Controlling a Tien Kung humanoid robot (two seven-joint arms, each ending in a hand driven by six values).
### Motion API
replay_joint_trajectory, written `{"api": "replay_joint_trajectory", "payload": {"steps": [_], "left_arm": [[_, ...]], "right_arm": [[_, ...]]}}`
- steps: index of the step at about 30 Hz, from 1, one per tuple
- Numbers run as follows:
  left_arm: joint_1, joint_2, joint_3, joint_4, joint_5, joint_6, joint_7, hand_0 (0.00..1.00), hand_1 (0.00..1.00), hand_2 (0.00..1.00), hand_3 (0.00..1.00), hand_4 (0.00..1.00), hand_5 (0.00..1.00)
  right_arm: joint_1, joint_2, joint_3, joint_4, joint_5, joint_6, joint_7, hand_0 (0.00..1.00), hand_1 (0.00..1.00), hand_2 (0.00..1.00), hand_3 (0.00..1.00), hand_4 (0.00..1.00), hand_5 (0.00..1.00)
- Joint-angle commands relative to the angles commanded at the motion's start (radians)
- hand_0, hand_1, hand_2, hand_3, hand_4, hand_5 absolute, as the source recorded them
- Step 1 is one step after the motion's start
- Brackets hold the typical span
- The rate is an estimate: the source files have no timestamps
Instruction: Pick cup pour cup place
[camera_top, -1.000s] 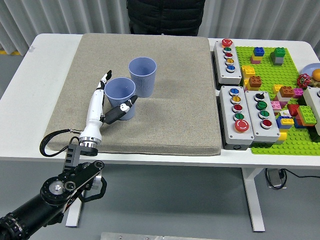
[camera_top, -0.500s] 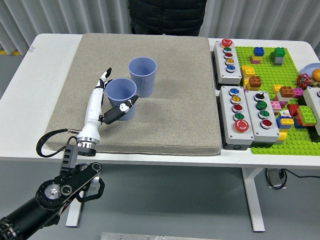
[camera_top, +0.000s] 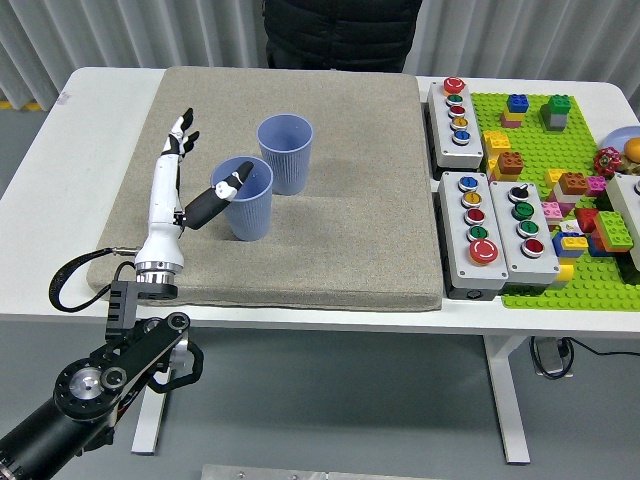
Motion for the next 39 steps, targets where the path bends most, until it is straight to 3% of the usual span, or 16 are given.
{"api": "replay_joint_trajectory", "payload": {"steps": [2, 3, 8, 9, 10, 13, 17, 20, 22, 27, 29, 34, 39], "left_arm": [[-0.006, 0.002, -0.025, 0.002, -0.037, 0.000, 0.004, 0.827, 0.837, 0.942, 0.943, 0.882, 0.855], [-0.011, 0.002, -0.044, 0.008, -0.058, 0.000, 0.010, 0.744, 0.745, 0.792, 0.754, 0.660, 0.998], [-0.030, 0.004, -0.122, 0.025, -0.100, -0.017, 0.028, 0.744, 0.745, 0.792, 0.754, 0.660, 0.998], [-0.032, 0.006, -0.130, 0.025, -0.103, -0.021, 0.024, 0.761, 0.769, 0.848, 0.845, 0.679, 0.998], [-0.033, 0.006, -0.134, 0.025, -0.105, -0.024, 0.020, 0.761, 0.769, 0.848, 0.845, 0.679, 0.998], [-0.031, 0.000, -0.149, 0.021, -0.126, -0.029, -0.014, 0.761, 0.769, 0.848, 0.845, 0.679, 0.998], [-0.020, -0.022, -0.166, -0.001, -0.199, -0.011, -0.100, 0.772, 0.779, 0.871, 0.871, 0.677, 0.998], [-0.005, -0.038, -0.159, -0.048, -0.260, 0.000, -0.184, 0.772, 0.779, 0.871, 0.871, 0.677, 0.998], [0.001, -0.041, -0.150, -0.072, -0.287, 0.000, -0.207, 0.772, 0.781, 0.876, 0.874, 0.679, 0.998], [0.009, -0.043, -0.152, -0.135, -0.279, 0.000, -0.207, 0.794, 0.805, 0.909, 0.894, 0.691, 0.998], [0.010, -0.041, -0.164, -0.153, -0.251, 0.000, -0.181, 0.794, 0.805, 0.909, 0.894, 0.691, 0.998], [0.013, -0.037, -0.187, -0.178, -0.219, 0.000, -0.117, 0.809, 0.818, 0.903, 0.889, 0.697, 0.998], [0.014, -0.038, -0.203, -0.175, -0.216, 0.000, -0.117, 0.816, 0.822, 0.905, 0.890, 0.697, 0.998]], "right_arm": [[0.000, 0.000, 0.000, 0.000, -0.001, 0.000, 0.000, 0.669, 0.611, 0.557, 0.556, 0.002, 0.184], [0.001, 0.001, -0.002, 0.000, 0.004, -0.002, 0.000, 0.670, 0.611, 0.556, 0.556, 0.002, 0.184], [0.004, 0.000, -0.006, -0.001, 0.011, -0.003, 0.002, 0.670, 0.611, 0.556, 0.556, 0.002, 0.184], [0.005, 0.000, -0.008, -0.001, 0.014, -0.004, 0.003, 0.670, 0.611, 0.556, 0.556, 0.002, 0.184], [0.005, 0.000, -0.008, -0.001, 0.016, -0.004, 0.004, 0.670, 0.611, 0.556, 0.556, 0.002, 0.184], [0.006, 0.000, -0.009, -0.002, 0.014, -0.004, 0.004, 0.670, 0.611, 0.556, 0.556, 0.002, 0.184], [0.008, 0.000, -0.007, -0.002, 0.010, -0.005, 0.004, 0.669, 0.611, 0.556, 0.556, 0.002, 0.183], [0.010, 0.000, -0.005, -0.002, 0.005, -0.006, 0.002, 0.669, 0.611, 0.556, 0.556, 0.002, 0.183], [0.012, 0.000, -0.003, -0.002, 0.002, -0.006, 0.001, 0.670, 0.611, 0.557, 0.556, 0.002, 0.183], [0.015, -0.001, 0.002, -0.001, -0.001, -0.009, -0.002, 0.669, 0.611, 0.556, 0.556, 0.002, 0.183], [0.016, -0.003, 0.002, -0.002, 0.001, -0.010, -0.002, 0.669, 0.611, 0.556, 0.556, 0.002, 0.183], [0.018, -0.004, 0.003, -0.002, 0.006, -0.015, -0.001, 0.670, 0.611, 0.557, 0.556, 0.002, 0.184], [0.019, -0.004, 0.005, -0.002, 0.009, -0.017, 0.001, 0.670, 0.610, 0.556, 0.555, 0.002, 0.185]]}}
